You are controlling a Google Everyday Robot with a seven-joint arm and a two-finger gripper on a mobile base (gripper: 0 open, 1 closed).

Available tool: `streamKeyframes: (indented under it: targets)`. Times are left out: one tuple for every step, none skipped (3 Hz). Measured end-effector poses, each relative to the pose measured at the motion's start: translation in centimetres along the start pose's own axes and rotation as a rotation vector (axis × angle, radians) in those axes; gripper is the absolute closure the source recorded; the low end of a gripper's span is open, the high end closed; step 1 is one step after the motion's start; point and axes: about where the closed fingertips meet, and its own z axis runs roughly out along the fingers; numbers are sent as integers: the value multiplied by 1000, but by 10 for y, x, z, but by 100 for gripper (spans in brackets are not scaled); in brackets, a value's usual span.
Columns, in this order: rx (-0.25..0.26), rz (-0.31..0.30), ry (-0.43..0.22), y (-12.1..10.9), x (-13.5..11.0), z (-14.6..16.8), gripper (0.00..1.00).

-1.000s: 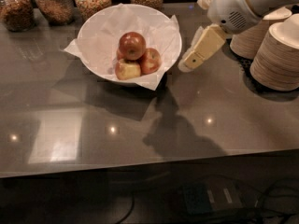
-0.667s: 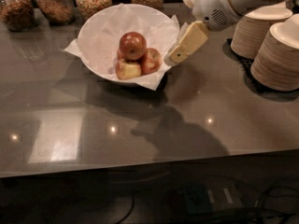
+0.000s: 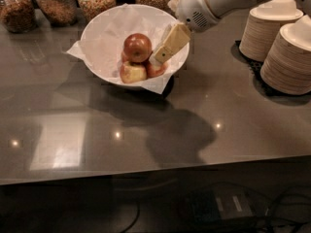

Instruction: Pick apple from white bowl

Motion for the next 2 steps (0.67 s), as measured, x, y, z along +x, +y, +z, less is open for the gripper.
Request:
streamKeyframes:
  targets:
    - [-24,-10,-8,-5,-6,24,0]
    - [-42,-24,-23,-9,-11,43,0]
